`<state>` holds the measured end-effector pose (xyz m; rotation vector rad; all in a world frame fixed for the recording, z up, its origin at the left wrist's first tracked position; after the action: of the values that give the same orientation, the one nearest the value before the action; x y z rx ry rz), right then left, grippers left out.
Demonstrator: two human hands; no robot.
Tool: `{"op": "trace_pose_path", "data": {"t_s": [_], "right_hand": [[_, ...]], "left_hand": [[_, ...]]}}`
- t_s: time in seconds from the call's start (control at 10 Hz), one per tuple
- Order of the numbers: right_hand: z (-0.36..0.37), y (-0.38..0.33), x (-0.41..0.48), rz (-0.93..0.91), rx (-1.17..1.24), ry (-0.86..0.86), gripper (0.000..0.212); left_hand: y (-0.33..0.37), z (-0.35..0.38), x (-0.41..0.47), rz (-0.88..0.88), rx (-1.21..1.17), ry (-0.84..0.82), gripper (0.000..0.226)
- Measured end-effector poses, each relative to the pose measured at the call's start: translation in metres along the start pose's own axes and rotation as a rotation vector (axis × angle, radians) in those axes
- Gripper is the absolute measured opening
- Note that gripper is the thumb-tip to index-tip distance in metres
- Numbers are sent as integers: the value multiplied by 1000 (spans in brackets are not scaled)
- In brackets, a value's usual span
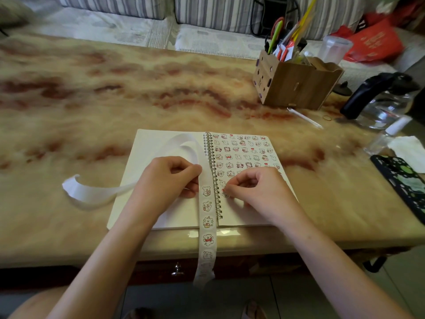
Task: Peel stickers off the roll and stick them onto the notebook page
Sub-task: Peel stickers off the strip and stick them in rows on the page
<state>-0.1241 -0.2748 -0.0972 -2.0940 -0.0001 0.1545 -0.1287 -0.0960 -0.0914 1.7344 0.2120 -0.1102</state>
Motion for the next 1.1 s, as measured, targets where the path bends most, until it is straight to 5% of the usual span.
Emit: {"op": "trace_pose_path", "data": {"t_s": [0.9, 1.1], "right_hand": [[0, 0, 3, -75, -240, 83, 26], [-3, -2, 1, -85, -267, 74, 6]], "left_hand": [[1, 1, 0, 5, 1, 8, 18], [3, 1, -2, 25, -38, 14, 17]]}}
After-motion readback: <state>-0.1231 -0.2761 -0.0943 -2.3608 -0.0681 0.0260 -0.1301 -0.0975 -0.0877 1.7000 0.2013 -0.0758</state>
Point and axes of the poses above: each hand's wrist, its own x-axis towards the middle knuckle, its own z-axis out of the palm, y = z × x, the point moved 5 cm from there along x, towards the middle knuckle, and after that the axes turned 1 degree about -z, right-handed, at the moved point
